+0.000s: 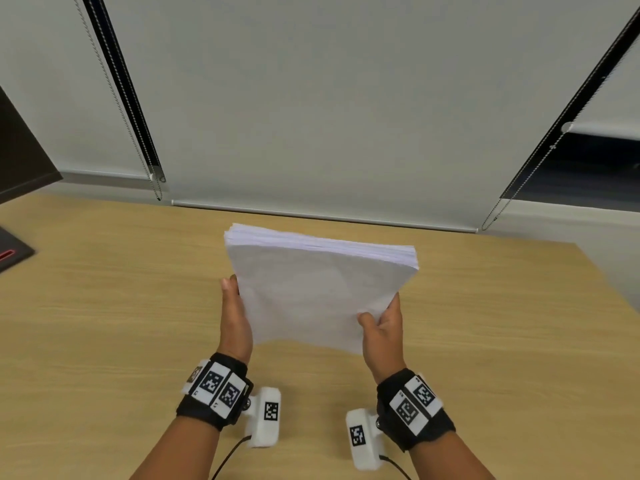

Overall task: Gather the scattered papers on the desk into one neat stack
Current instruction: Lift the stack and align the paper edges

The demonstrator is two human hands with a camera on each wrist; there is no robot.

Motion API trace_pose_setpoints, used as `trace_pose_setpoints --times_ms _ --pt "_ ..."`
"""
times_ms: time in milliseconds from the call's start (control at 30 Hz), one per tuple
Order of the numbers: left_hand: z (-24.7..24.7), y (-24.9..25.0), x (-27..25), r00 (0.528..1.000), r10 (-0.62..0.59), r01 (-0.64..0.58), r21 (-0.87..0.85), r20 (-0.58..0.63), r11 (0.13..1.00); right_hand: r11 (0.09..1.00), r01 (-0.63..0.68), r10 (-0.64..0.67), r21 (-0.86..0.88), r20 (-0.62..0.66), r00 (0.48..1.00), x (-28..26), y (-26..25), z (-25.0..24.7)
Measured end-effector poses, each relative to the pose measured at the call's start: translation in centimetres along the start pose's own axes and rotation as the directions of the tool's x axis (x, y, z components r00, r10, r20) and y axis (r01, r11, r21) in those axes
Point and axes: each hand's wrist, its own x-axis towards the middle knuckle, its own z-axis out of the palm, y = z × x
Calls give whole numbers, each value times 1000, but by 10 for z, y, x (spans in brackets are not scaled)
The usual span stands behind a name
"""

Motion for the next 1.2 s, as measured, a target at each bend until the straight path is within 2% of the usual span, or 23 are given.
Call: trace_pose_setpoints --times_ms 100,200,367,467,533,600,667,767,967,1100,1200 --pt "-1 -1 1 1000 16 -15 38 -19 999 1000 -26 27 9 -15 1000 3 3 -3" --pt "-1 -2 -3 996 -87 87 10 -2 996 997 -69 70 -26 42 997 3 6 -3" --pt "1 -3 -5 995 -99 99 22 29 995 995 -86 89 -44 61 994 6 4 -2" --pt "-5 5 -4 998 57 -58 106 10 993 993 -91 96 -75 65 993 6 2 -2" --pt "-13 19 3 979 206 -205 138 9 969 994 -80 85 -68 75 993 8 -4 -8" --pt "-16 40 10 954 291 -297 129 66 946 998 -34 38 -47 92 995 13 -17 -12" --pt "-10 55 18 933 329 -347 116 149 931 1000 23 -21 -17 112 993 19 -31 -12" --pt "7 67 15 938 278 -301 91 205 949 998 55 -54 -4 144 988 24 -49 -6" --pt "20 83 6 954 276 -279 12 113 960 995 101 -103 19 156 982 22 -77 -4" --pt "35 87 5 971 239 -239 6 -31 971 988 142 -140 59 -37 990 23 -102 11" --pt "36 85 11 981 176 -171 61 -82 983 994 76 -67 79 -112 992 30 -110 17"
